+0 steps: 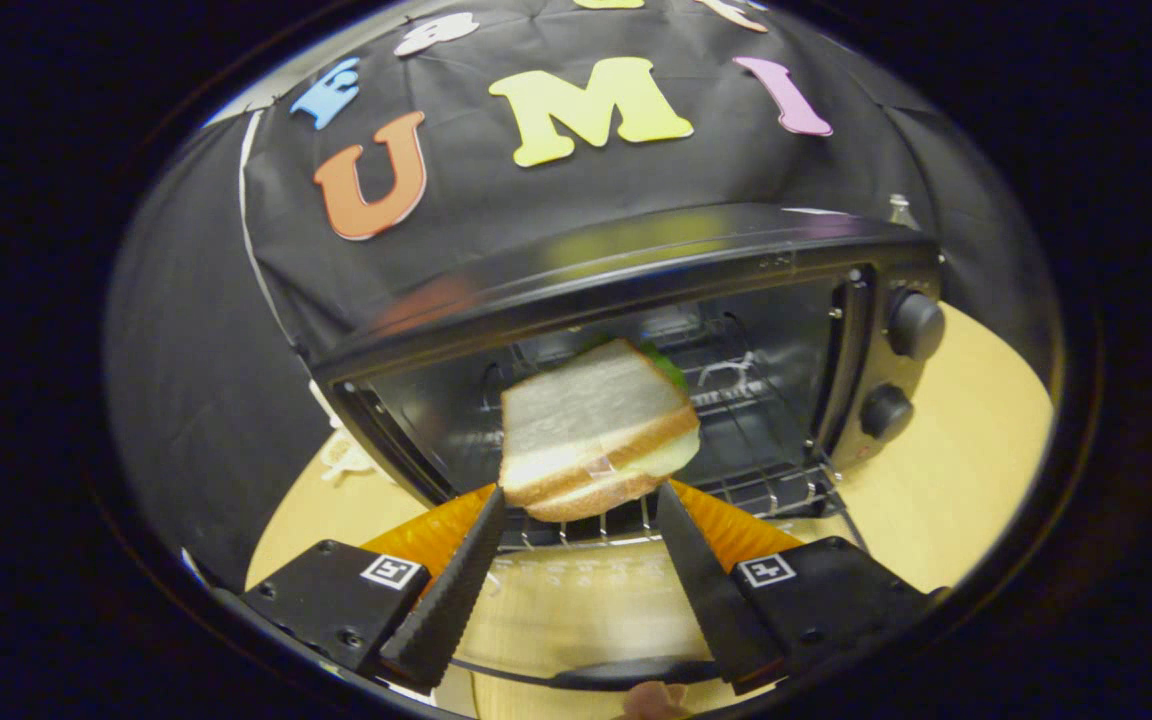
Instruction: Open the toaster oven, put the food inside, and close the toaster oven door.
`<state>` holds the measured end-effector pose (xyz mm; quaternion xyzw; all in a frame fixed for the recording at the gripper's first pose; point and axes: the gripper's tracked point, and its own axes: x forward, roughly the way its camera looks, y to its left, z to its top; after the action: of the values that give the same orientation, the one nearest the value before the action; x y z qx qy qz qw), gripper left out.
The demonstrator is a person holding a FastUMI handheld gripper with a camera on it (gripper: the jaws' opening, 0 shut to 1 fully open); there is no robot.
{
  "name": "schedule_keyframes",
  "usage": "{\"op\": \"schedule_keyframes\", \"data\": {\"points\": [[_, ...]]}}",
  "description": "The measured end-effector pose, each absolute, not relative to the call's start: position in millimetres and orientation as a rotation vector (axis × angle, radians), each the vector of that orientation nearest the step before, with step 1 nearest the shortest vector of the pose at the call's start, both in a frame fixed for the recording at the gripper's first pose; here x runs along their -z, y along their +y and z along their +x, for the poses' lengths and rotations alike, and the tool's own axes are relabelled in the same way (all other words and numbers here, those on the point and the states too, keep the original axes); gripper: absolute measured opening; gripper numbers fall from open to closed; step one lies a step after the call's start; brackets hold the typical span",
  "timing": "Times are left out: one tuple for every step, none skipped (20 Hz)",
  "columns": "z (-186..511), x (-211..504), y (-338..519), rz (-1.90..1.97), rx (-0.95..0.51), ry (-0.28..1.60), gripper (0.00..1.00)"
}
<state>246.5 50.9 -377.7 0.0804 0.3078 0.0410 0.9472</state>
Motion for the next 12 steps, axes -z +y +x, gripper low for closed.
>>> {"op": "schedule_keyframes", "data": {"points": [[240,376,50,0.152,-0.076,0.628,0.99],[234,376,50,0.144,-0.086,0.625,0.99],[220,374,52,0.136,-0.1,0.624,0.99],[208,374,51,0.128,-0.109,0.629,0.99],[201,376,50,0.121,-0.111,0.636,0.99],[193,378,50,0.113,-0.115,0.64,0.99],[185,381,48,0.105,-0.115,0.647,0.99],[177,385,47,0.099,-0.114,0.657,0.99],[168,391,49,0.098,-0.123,0.672,0.99],[160,397,53,0.1,-0.14,0.686,0.99],[153,397,55,0.096,-0.154,0.682,0.99],[150,396,56,0.079,-0.155,0.661,1.0]]}}
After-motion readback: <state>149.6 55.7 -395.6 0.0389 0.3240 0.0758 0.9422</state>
